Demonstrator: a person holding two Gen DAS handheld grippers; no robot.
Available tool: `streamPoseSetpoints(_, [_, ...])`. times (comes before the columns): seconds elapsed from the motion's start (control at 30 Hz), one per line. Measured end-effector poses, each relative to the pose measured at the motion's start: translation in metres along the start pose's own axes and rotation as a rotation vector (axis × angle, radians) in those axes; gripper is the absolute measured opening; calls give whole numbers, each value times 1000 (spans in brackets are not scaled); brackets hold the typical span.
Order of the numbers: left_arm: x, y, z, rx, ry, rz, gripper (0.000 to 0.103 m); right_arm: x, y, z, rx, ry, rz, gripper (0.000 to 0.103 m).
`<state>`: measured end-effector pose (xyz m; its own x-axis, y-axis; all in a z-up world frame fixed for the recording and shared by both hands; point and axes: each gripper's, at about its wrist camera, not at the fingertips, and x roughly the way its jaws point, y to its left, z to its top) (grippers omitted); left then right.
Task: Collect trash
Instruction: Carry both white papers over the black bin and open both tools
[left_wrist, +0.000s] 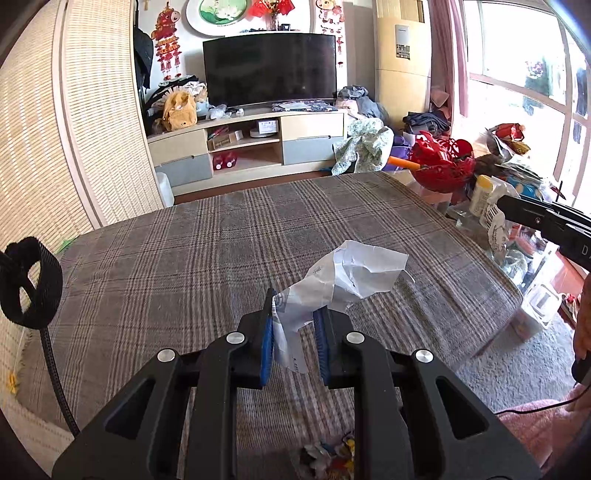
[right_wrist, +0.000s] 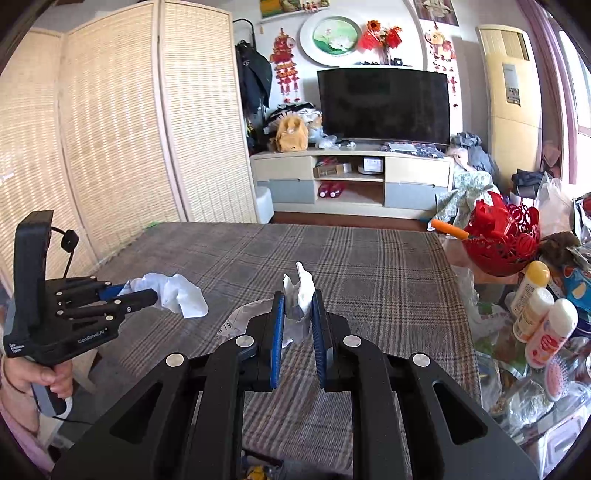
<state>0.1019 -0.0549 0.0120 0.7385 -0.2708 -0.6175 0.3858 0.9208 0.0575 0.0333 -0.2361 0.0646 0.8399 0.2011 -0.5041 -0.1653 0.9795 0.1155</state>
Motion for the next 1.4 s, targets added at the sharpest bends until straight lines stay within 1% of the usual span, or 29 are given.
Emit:
streamPoseSetpoints(0.17, [-22, -8, -31, -11, -2, -9, 18, -23, 9, -23, 16, -11, 24, 16])
streamPoseSetpoints(0.3, [-37, -12, -61, -30, -17, -16, 18, -36, 17, -43, 18, -4, 26, 16])
streamPoseSetpoints(0.53, [-49, -22, -111, -52, -28, -26, 19, -44, 26, -85, 59, 18, 70, 16])
streamPoseSetpoints(0.73, [-41, -25, -147, -92, -5, -39, 19, -33, 30, -121, 109, 52, 70, 16])
streamPoseSetpoints(0.87, [-30, -28, -170, -111, 27, -49, 19, -24, 33, -146, 132, 82, 42, 16])
streamPoseSetpoints(1.03, [-12, -28, -196, -140, 85, -61, 19, -10, 32, -172, 168, 131, 31, 16])
streamPoseSetpoints(1.27, [6, -29, -226, -184, 145, -62, 19, 8, 34, -201, 237, 185, 47, 16])
streamPoseSetpoints(1.4, [16, -33, -242, -171, 178, -46, 19, 20, 41, -221, 234, 236, 34, 16])
